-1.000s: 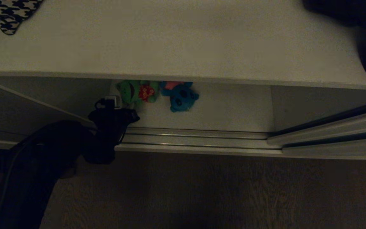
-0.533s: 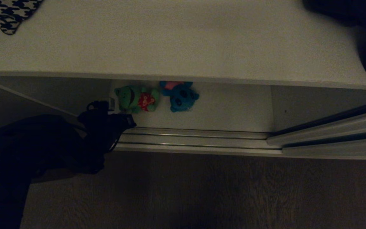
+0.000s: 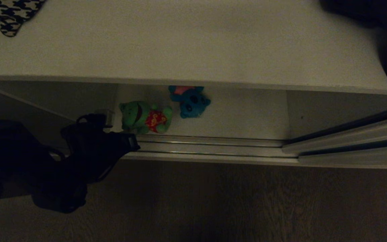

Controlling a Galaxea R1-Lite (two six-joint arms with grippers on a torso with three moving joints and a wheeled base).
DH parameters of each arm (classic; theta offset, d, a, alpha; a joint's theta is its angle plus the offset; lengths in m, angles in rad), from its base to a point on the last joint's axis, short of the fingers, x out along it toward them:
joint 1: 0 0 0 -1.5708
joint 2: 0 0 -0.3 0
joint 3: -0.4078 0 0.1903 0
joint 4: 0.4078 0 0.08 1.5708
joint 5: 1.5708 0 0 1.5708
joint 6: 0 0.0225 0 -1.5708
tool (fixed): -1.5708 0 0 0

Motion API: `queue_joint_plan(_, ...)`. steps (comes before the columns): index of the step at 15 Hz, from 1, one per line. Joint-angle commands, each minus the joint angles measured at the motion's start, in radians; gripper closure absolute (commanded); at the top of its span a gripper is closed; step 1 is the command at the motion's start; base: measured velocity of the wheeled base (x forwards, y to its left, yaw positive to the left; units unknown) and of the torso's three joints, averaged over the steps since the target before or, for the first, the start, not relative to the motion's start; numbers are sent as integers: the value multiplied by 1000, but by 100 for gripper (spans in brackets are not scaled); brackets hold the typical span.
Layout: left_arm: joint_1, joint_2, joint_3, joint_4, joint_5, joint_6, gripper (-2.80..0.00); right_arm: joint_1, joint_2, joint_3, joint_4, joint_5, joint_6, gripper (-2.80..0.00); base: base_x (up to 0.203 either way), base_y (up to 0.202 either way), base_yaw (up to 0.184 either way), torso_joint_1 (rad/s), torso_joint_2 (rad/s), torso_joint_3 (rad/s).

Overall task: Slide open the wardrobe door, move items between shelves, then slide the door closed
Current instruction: Place the green doll on the higher shelf

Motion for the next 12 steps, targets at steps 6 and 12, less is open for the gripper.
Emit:
queue_joint_plan(6, -24, -290, 311, 5, 32, 3, 0, 0, -3, 0, 0, 0, -1, 0, 0, 0, 0, 0, 0, 0)
queue_joint_plan(12, -23, -699, 353, 353, 55, -1, 0, 0, -3, 0, 0, 0, -1, 0, 0, 0, 0, 0, 0, 0)
